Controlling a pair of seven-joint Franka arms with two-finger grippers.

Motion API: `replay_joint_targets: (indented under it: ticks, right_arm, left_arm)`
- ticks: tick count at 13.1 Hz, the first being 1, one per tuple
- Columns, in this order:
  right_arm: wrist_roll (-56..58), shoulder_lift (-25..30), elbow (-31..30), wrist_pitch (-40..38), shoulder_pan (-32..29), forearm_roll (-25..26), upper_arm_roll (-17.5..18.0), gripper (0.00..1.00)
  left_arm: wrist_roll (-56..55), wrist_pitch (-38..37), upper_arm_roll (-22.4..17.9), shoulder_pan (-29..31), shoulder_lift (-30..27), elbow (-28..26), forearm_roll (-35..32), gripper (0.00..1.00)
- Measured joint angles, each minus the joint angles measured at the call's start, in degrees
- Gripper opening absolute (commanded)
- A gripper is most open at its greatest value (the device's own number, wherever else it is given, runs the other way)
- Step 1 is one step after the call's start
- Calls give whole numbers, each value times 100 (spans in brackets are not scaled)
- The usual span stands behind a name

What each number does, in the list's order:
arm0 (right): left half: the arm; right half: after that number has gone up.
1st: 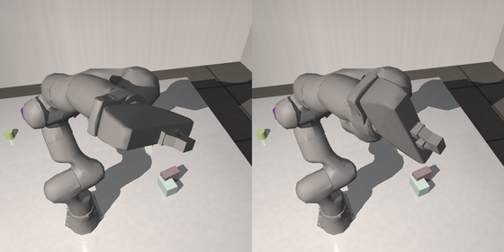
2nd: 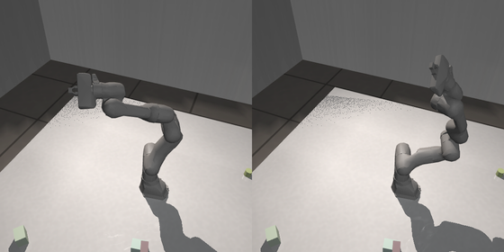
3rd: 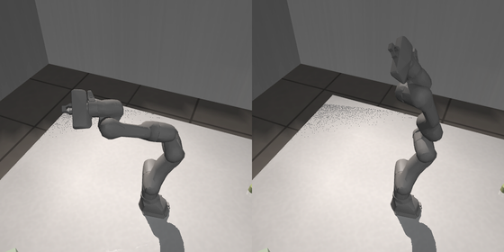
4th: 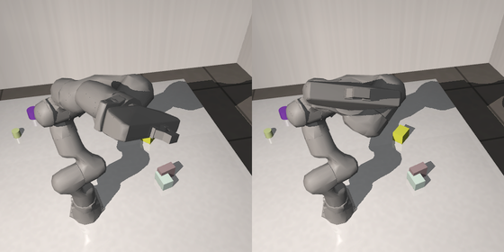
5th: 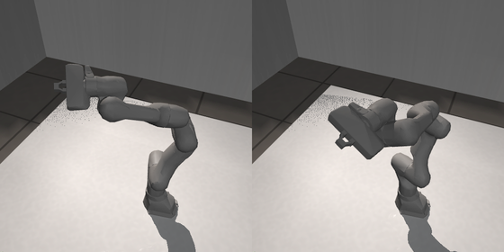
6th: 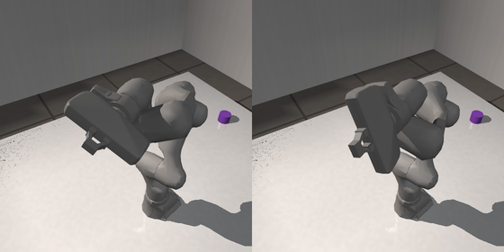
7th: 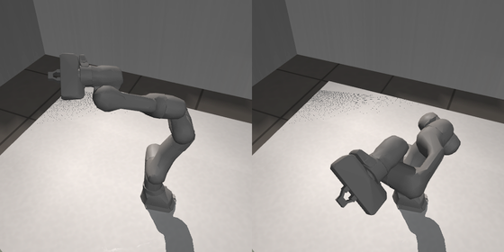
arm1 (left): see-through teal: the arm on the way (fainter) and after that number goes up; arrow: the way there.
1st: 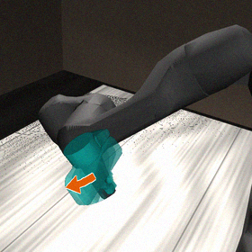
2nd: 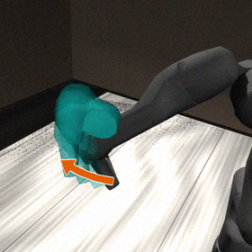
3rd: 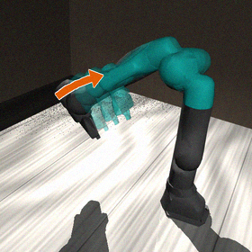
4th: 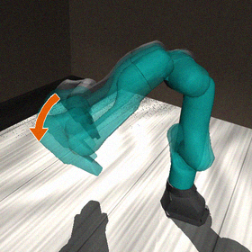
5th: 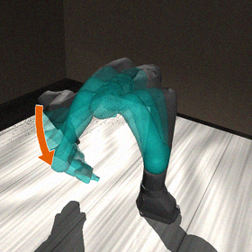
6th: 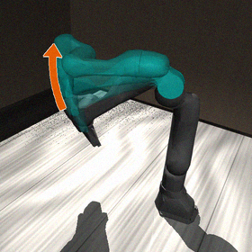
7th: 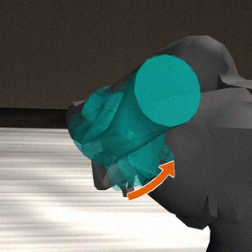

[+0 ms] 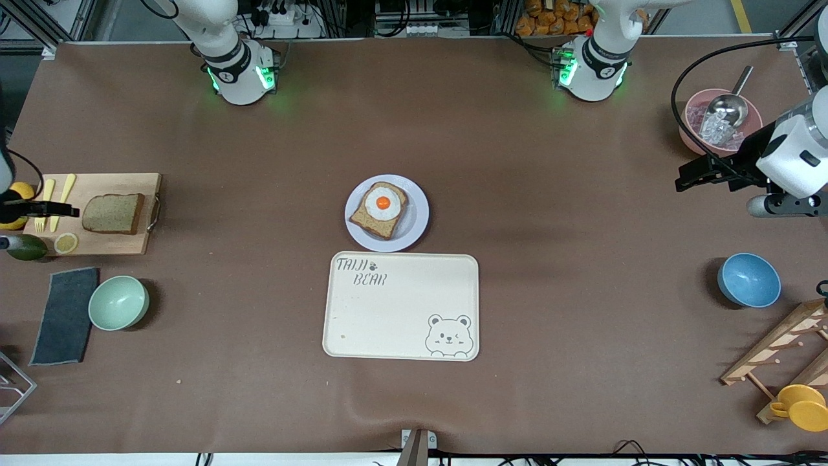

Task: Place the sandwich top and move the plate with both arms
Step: 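Reach the right gripper down to the bread slice on the cutting board, then grasp the bread slice with the right gripper and lift it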

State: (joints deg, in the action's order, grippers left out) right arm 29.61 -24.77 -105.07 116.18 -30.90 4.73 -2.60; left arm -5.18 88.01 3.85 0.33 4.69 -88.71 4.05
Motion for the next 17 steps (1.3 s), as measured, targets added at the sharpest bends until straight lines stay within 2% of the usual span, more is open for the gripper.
replay_joint_targets:
  ticks: [7, 12, 13, 14, 15, 16, 17]
  right_arm:
    - [92, -537, -181, 332, -401, 3, 0, 100]
    - [92, -637, -181, 351, -416, 3, 5, 99]
    - [92, -658, -180, 361, -440, 3, 4, 67]
    - [92, -682, -180, 368, -469, 3, 3, 42]
    - [92, -705, -180, 380, -491, -7, 3, 22]
    - [92, -723, -180, 386, -505, -38, 4, 8]
    - [92, -735, -180, 386, -512, -96, 4, 0]
  left_arm:
    - [0, 0, -4, 5, 2, 0, 3, 100]
    - [0, 0, -11, 156, 5, 0, 3, 100]
    - [0, 0, -11, 159, 5, 0, 3, 100]
    - [0, 0, -9, 158, 5, 0, 3, 100]
    - [0, 0, -8, 158, 6, 0, 3, 100]
    - [0, 0, -8, 158, 6, 0, 3, 100]
    - [0, 0, -8, 158, 6, 0, 3, 100]
